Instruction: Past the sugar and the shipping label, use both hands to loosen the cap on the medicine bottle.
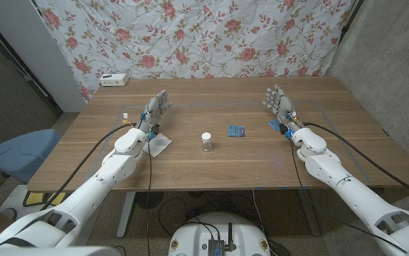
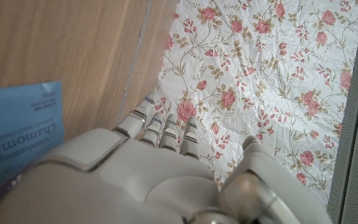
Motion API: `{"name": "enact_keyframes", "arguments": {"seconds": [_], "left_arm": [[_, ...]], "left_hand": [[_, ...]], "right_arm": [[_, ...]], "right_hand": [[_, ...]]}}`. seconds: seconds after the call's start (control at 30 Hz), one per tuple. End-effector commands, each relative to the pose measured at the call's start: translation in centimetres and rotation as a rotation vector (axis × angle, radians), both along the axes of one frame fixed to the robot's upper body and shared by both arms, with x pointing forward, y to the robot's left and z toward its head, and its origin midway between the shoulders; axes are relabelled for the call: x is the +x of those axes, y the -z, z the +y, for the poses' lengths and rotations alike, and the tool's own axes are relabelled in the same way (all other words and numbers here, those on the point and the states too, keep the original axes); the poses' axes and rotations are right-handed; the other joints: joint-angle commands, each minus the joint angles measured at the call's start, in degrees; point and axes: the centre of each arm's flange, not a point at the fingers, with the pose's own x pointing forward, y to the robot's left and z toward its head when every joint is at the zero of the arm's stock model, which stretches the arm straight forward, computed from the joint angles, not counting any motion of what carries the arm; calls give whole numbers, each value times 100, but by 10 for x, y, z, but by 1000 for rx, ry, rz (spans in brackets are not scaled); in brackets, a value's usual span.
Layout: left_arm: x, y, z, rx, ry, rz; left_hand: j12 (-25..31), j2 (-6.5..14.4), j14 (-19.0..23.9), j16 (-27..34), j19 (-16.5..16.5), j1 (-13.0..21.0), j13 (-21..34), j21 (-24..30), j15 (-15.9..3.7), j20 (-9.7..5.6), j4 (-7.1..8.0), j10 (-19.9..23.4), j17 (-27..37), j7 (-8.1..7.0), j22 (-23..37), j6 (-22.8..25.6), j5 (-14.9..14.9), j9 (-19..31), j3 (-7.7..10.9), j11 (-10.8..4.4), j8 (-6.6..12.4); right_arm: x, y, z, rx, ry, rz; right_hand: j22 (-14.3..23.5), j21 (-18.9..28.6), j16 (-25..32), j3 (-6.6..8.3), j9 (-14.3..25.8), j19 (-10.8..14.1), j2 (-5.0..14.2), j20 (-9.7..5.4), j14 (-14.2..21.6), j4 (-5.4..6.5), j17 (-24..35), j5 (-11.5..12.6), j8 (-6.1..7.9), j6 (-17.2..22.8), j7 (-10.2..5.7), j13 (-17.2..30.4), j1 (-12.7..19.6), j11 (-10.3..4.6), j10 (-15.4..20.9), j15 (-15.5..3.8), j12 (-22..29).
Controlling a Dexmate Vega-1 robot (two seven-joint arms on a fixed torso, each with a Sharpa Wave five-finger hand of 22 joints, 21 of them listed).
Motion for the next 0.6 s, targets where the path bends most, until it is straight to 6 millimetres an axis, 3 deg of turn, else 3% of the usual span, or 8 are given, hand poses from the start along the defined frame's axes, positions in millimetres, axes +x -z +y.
{"name": "enact_keyframes", "arguments": {"seconds": [0.03, 0.6], "left_arm": [[5, -8, 0, 52, -32, -8], [-12, -5, -20, 110, -69, -3]], "left_hand": [[39, -5, 3, 17, 33, 58, 13, 33, 31, 5, -19, -43, 5, -7, 23, -35, 41, 25, 39, -3, 35], [30, -53, -3, -1, -7, 112, 10, 9, -25, 42, -145, -50, -7, -64, 20, -35, 27, 22, 46, -52, 25]], "right_arm": [[5, -1, 9, -16, 13, -15], [-1, 2, -1, -45, 40, -1]], "right_hand": [[29, 40, 30, 29, 25, 34, 5, -105, 45, -6, 5, 35, 4, -8, 10, 18, 49, -27, 26, -12, 40], [29, 37, 27, 38, 23, 19, 11, -117, 46, -42, -7, 44, -4, -32, 14, 17, 67, -69, 23, -32, 33]]}}
